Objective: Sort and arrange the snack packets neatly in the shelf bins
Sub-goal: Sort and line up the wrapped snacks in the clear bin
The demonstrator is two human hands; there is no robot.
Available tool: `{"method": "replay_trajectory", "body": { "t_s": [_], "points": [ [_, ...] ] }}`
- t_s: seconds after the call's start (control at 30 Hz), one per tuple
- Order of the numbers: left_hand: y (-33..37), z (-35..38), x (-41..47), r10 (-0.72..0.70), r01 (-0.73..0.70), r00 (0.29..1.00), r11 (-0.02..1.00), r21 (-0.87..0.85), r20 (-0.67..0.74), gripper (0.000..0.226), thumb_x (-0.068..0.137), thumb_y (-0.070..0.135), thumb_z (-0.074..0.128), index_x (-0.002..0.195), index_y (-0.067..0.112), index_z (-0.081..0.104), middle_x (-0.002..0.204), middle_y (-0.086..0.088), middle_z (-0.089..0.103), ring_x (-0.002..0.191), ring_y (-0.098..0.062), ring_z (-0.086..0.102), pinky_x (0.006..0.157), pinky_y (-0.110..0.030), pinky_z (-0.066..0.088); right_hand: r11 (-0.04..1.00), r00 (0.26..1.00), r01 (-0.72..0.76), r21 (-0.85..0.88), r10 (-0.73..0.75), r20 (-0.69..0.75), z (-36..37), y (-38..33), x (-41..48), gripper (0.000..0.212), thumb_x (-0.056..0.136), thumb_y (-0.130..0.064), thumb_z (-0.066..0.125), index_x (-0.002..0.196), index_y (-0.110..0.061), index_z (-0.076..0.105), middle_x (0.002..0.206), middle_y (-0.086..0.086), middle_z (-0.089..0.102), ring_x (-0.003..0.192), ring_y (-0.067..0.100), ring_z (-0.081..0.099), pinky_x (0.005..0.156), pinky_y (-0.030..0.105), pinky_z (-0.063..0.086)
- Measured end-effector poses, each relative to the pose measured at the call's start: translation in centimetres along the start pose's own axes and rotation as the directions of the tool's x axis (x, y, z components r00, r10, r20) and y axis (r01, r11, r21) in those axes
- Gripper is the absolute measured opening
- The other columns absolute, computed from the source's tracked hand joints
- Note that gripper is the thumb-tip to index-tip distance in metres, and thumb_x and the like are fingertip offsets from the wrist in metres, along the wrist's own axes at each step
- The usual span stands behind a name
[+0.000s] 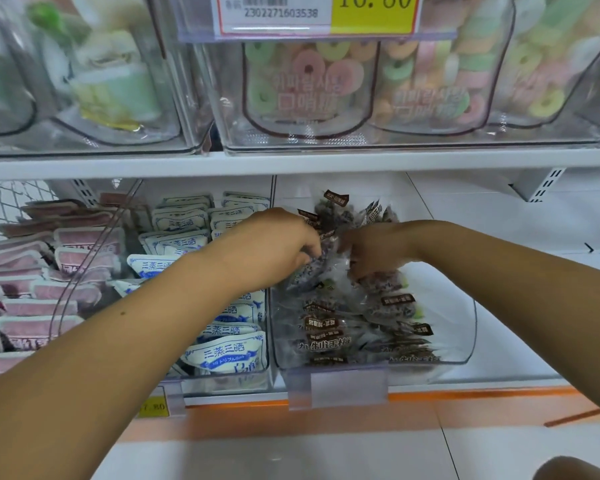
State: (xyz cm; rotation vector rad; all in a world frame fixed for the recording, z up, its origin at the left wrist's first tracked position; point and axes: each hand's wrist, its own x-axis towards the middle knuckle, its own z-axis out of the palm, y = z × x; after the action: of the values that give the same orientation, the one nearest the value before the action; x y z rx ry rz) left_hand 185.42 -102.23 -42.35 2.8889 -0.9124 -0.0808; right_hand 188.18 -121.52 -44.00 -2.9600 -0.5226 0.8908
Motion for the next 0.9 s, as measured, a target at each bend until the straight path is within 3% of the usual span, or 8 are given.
{"method": "replay_trajectory", "body": {
  "t_s": [0.1,0.23,0.4,0.5,0.57,0.67,0.77,0.9],
  "points": [
    [0.0,0.2,-0.1,-0.006,0.006,1.0,0.999,-0.037,-0.004,0.031,0.092,0.018,0.059,0.117,0.036,0.063,0.112,0.01,0.066,0.098,-0.012,0.06,0.085,-0.03,0.049,0.994,0.999,-0.024,-0.108,0.02,-0.04,0.5,0.2,0.1,0.051,0.093,-0.042,0.057,0.137,-0.017,0.05,0.132,0.007,0.056,0.115,0.025,0.055,0.098,0.037,0.047],
    [0.6,0.2,0.0,-0.014,0.014,1.0,1.0,0.008,0.015,0.048,0.092,0.011,0.055,0.13,0.041,0.053,0.119,0.004,0.059,0.102,-0.018,0.056,0.087,-0.036,0.049,1.0,0.998,0.004,-0.003,-0.004,-0.058,0.4,0.5,-0.3,0.035,0.088,-0.04,0.065,0.118,-0.022,0.063,0.124,-0.001,0.059,0.112,0.021,0.054,0.094,0.034,0.047],
    [3.9,0.8,-1.4,0.154,-0.152,0.97,0.988,0.024,-0.188,0.04,0.087,0.047,0.062,0.124,0.03,0.061,0.119,0.003,0.05,0.11,-0.016,0.046,0.093,-0.039,0.046,1.0,0.999,0.015,-0.02,-0.016,-0.031,0.1,0.3,-0.4,0.019,0.086,-0.038,0.066,0.092,-0.021,0.058,0.085,-0.007,0.056,0.089,0.021,0.055,0.074,0.031,0.049],
    [6.4,2.3,-2.0,0.19,-0.176,0.981,0.961,-0.215,0.043,0.063,0.085,0.062,0.055,0.138,0.03,0.049,0.135,0.006,0.047,0.12,-0.012,0.045,0.1,-0.033,0.042,0.999,0.999,0.022,0.05,-0.021,-0.03,0.1,0.7,-0.8,0.025,0.09,-0.024,0.06,0.112,-0.014,0.062,0.105,-0.006,0.059,0.099,0.02,0.056,0.087,0.032,0.047],
    [6.9,3.3,-1.8,0.179,-0.133,0.971,0.956,-0.26,0.16,0.075,0.085,0.064,0.055,0.148,0.031,0.032,0.149,0.008,0.032,0.13,-0.014,0.039,0.105,-0.03,0.038,0.997,0.999,0.024,0.078,-0.021,-0.038,-0.1,1.3,-1.0,0.023,0.096,-0.027,0.05,0.103,-0.01,0.065,0.102,0.002,0.064,0.094,0.022,0.058,0.085,0.034,0.048],
    [7.0,3.7,-1.3,0.145,-0.072,0.965,0.947,-0.312,0.218,0.071,0.088,0.061,0.052,0.148,0.039,0.022,0.155,0.008,0.02,0.133,-0.016,0.036,0.102,-0.026,0.034,0.997,0.997,0.002,0.084,0.004,-0.08,-0.4,1.9,-1.4,0.022,0.095,-0.018,0.05,0.108,-0.012,0.067,0.112,0.005,0.066,0.096,0.021,0.058,0.087,0.036,0.049],
    [7.1,3.6,-0.9,0.127,-0.044,0.955,0.953,-0.3,0.266,0.067,0.092,0.061,0.043,0.15,0.041,0.016,0.155,0.003,0.026,0.135,-0.018,0.035,0.1,-0.025,0.031,0.996,0.993,0.02,0.086,-0.01,-0.119,-0.2,1.9,-1.5,0.031,0.092,-0.008,0.055,0.116,-0.022,0.067,0.127,-0.003,0.061,0.108,0.014,0.056,0.093,0.028,0.046],
    [7.0,3.4,-0.4,0.107,-0.022,0.939,0.967,-0.254,0.328,0.064,0.094,0.063,0.034,0.151,0.043,0.013,0.153,-0.001,0.031,0.135,-0.022,0.036,0.105,-0.028,0.032,0.996,0.96,0.071,0.062,-0.051,-0.275,-1.0,2.2,-2.1,0.032,0.093,-0.007,0.053,0.111,-0.027,0.071,0.123,-0.006,0.064,0.104,0.008,0.056,0.092,0.025,0.046]
  ]
}}
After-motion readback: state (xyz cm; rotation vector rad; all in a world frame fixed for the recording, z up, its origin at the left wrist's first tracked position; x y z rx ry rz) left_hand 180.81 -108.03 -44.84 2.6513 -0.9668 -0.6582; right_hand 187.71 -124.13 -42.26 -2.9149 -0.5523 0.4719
